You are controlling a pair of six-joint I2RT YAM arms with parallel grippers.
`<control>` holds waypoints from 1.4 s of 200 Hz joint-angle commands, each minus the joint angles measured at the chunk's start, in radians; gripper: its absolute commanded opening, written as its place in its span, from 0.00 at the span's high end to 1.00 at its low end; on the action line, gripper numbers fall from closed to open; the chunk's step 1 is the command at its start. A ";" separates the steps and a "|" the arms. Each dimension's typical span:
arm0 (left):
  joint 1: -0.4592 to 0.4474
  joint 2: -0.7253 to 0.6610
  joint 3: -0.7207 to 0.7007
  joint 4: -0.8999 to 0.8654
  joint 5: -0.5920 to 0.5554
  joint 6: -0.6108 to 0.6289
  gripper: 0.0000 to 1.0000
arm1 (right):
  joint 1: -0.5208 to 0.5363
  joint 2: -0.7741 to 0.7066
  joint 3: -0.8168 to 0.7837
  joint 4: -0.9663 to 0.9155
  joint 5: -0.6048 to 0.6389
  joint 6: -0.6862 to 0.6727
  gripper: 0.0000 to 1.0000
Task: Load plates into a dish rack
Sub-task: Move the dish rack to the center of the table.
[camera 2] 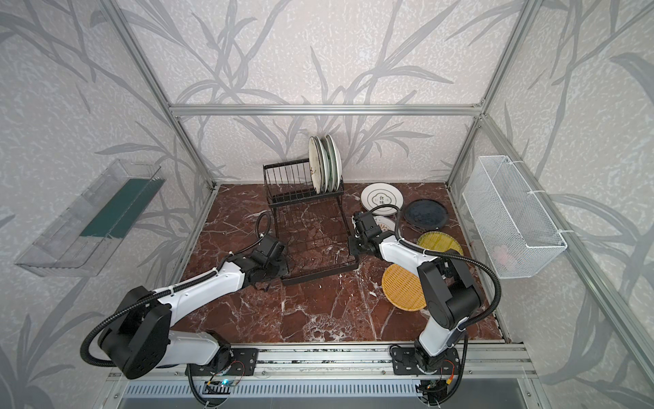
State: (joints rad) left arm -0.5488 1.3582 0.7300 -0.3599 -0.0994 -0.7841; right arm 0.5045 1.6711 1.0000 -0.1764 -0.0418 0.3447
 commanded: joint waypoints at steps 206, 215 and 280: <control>0.105 -0.205 -0.188 -0.080 0.038 0.011 0.95 | 0.229 -0.303 -0.290 0.113 0.156 0.283 0.86; 0.105 -0.210 -0.189 -0.079 0.036 0.009 0.94 | 0.229 -0.303 -0.285 0.112 0.160 0.281 0.83; 0.106 -0.267 -0.179 -0.100 0.023 0.017 0.75 | 0.224 -0.324 -0.239 0.107 0.206 0.236 0.58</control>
State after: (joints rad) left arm -0.4583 1.1252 0.5663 -0.3893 -0.0257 -0.7326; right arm 0.7277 1.3846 0.7090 -0.0715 0.1364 0.6113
